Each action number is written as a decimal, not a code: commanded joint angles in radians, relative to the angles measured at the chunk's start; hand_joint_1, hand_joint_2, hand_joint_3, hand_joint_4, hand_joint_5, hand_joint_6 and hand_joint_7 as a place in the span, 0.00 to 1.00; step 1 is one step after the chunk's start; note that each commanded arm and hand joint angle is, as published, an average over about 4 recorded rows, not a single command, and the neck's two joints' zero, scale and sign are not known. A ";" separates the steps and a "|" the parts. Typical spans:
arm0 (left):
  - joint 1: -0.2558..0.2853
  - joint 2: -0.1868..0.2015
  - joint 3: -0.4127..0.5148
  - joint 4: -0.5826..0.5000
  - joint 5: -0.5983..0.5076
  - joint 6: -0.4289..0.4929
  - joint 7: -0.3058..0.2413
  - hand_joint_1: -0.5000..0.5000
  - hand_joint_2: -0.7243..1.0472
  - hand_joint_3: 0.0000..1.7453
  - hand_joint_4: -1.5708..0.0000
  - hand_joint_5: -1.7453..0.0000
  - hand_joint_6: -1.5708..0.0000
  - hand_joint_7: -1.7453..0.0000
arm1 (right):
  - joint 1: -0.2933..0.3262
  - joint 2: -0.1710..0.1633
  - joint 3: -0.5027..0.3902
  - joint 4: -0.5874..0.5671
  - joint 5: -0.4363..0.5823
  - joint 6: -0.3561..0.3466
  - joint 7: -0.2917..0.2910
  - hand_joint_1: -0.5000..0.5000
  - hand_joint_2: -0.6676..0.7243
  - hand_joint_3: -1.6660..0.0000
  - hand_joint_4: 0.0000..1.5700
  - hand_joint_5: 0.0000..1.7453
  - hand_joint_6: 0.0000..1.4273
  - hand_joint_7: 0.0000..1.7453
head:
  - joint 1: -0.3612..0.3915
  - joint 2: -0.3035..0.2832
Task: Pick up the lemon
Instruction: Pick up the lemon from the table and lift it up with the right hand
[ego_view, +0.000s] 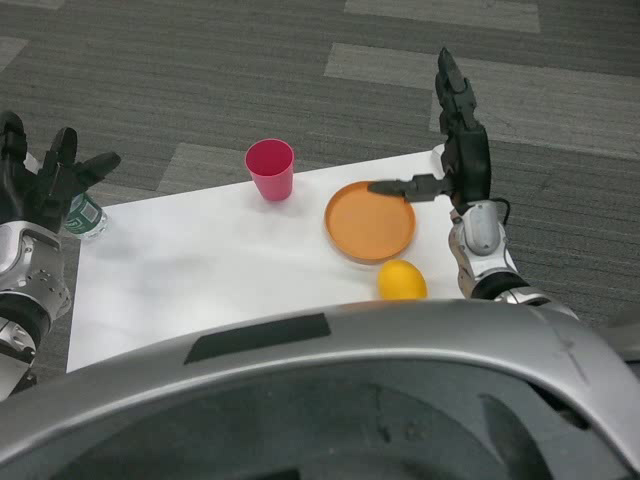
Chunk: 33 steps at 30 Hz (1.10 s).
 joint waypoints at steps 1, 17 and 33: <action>-0.017 0.004 -0.003 0.001 0.003 0.004 0.003 1.00 0.95 0.05 1.00 1.00 1.00 1.00 | 0.027 0.007 -0.011 -0.007 0.013 0.003 -0.005 0.73 0.66 0.95 0.00 0.11 0.00 0.00 | 0.001 0.006; -0.017 0.005 -0.007 0.001 0.003 0.009 0.003 1.00 0.95 0.03 1.00 1.00 1.00 1.00 | 0.110 0.009 -0.062 0.073 0.030 0.029 0.009 0.81 0.84 0.99 0.00 0.15 0.00 0.00 | -0.034 0.017; -0.022 0.017 -0.007 0.003 0.003 0.022 0.003 1.00 0.95 0.05 1.00 1.00 1.00 1.00 | 0.250 -0.008 0.006 -0.108 0.073 0.282 0.279 0.88 0.88 0.99 0.00 0.26 0.00 0.00 | -0.058 0.022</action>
